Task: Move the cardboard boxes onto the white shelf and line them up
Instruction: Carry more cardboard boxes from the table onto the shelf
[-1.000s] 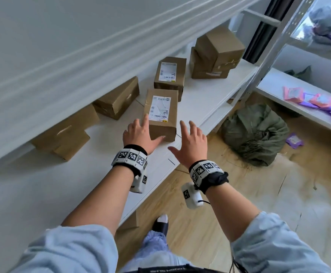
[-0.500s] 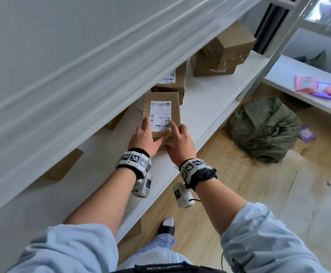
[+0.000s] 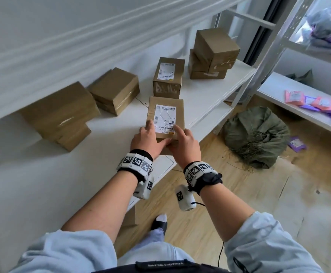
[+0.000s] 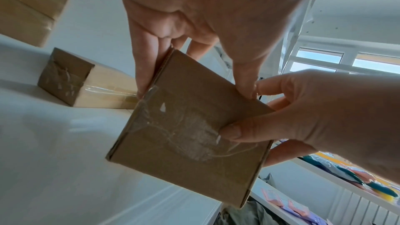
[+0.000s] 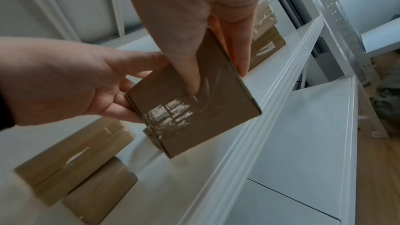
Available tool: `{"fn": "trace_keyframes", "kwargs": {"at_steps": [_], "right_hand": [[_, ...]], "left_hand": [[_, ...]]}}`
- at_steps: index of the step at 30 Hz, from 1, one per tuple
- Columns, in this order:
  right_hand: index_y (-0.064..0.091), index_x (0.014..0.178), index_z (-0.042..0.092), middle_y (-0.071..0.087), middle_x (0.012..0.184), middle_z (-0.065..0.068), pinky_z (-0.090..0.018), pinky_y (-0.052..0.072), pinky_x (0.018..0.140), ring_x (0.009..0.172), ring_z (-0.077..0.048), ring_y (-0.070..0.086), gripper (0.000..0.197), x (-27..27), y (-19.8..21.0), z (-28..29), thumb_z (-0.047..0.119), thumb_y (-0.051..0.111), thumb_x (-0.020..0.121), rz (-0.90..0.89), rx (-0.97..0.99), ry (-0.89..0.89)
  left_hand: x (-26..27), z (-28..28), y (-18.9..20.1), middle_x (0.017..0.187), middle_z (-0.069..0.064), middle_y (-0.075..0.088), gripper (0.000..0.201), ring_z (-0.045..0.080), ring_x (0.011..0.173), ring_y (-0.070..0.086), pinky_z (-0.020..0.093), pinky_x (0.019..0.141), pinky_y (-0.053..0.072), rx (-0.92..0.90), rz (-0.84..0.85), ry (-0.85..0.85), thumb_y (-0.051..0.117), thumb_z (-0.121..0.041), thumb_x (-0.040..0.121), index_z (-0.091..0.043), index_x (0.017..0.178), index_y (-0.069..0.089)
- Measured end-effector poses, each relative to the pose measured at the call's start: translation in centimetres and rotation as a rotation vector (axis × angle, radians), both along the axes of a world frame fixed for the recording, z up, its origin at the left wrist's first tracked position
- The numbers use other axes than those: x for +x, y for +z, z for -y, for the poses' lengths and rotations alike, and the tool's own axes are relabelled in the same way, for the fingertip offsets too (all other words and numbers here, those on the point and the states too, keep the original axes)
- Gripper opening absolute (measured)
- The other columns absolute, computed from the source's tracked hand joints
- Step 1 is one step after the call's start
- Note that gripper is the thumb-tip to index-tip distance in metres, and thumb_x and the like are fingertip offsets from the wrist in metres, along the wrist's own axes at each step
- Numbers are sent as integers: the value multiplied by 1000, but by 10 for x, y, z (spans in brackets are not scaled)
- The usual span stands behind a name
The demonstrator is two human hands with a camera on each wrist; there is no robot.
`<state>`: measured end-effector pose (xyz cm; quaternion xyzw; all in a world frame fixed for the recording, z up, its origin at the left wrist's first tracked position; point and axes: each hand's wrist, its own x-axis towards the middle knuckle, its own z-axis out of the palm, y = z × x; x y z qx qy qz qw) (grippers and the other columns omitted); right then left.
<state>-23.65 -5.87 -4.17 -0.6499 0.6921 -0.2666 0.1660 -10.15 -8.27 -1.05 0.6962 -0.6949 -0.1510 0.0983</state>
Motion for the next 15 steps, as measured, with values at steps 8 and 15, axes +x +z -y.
{"fn": "trace_keyframes", "kwargs": {"at_steps": [8,15], "right_hand": [[57,132,22,61,111,-12,-42,57,68,80,-39,66,49,16,36,-120,20,67,84,14,-56,120],[57,131,23,62,111,-13,-42,57,71,82,-39,66,54,40,41,-199,22,72,80,20,-25,194]], "left_hand": [[18,-141,28,118,19,57,86,39,104,61,42,85,49,-42,-2,124,60,-64,85,-12,145,29],[43,-230,36,118,19,59,89,37,104,62,40,84,50,-34,41,198,58,-68,84,-11,146,30]]}}
